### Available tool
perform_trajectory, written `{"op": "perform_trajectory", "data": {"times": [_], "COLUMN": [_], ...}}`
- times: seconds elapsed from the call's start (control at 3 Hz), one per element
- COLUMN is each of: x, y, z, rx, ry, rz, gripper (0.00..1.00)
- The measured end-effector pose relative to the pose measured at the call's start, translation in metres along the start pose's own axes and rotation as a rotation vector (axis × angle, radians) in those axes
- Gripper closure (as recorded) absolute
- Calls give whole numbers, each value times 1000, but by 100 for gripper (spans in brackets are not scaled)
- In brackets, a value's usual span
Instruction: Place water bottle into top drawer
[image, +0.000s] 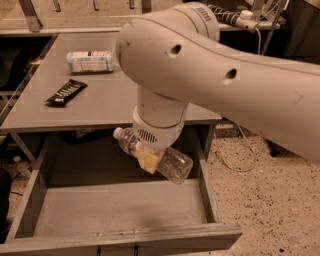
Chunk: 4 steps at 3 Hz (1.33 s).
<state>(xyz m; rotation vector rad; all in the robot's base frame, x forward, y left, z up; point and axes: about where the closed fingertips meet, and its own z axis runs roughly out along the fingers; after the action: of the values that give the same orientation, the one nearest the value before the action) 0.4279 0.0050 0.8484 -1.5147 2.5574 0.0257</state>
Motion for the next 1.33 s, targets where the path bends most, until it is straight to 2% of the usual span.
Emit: {"op": "perform_trajectory", "data": {"times": [0.33,0.67,1.0,1.33], "x": [0,-1,-8,-20], "y": [0,16,30,34], "z": [0,35,84,119], "rx": [0,-44,-97,-120], "ry": [0,8,2,-4], "rz": [0,44,92,107], "gripper": [100,100,100,100]}}
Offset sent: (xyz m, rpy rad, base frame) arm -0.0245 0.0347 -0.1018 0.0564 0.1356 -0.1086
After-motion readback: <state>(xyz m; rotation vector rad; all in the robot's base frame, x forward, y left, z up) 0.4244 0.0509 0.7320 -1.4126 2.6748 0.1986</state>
